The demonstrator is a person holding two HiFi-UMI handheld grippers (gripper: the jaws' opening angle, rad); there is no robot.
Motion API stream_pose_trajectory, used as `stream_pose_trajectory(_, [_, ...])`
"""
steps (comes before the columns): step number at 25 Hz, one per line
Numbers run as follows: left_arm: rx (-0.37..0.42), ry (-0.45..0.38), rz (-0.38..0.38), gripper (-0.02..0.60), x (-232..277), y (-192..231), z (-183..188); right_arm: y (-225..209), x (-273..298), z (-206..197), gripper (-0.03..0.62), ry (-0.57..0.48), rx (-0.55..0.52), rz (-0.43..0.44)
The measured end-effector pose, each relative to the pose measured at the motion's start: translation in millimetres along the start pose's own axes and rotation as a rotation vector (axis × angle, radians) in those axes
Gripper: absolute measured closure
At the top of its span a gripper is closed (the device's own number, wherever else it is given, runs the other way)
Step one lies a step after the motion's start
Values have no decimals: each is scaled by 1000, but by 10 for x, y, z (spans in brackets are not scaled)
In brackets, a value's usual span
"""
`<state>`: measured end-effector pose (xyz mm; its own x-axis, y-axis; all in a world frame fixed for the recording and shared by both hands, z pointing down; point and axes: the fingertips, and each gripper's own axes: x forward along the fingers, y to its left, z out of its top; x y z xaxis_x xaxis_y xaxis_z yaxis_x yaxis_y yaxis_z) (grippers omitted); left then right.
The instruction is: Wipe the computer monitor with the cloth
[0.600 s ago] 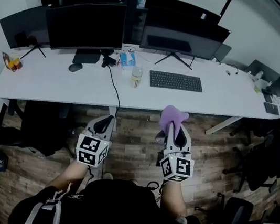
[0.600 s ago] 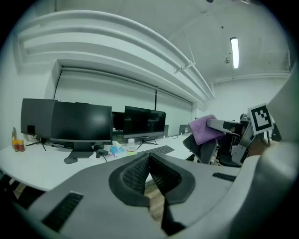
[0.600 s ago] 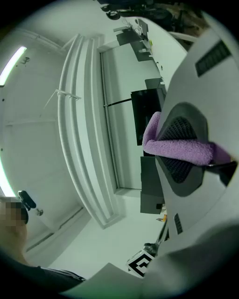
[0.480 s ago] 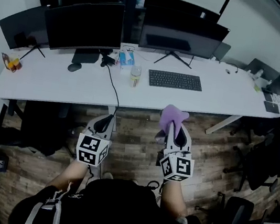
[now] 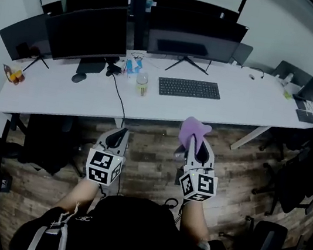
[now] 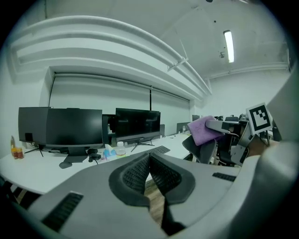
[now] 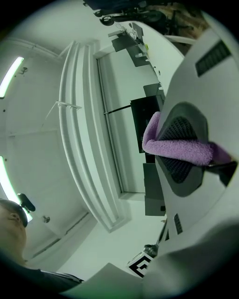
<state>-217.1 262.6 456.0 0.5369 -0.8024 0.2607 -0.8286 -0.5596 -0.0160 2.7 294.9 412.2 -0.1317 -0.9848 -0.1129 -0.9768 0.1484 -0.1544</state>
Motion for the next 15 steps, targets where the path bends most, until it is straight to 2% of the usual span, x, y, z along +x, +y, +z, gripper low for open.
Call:
stream_pose_trajectory(7, [4,1,19,568,63,-499,-45,-329,-193,-28,511,14,-3,60])
stream_pose_trajectory(15, [22,-14,5,568,340,-656,30,-532,-69,72,511,-11,-20,77])
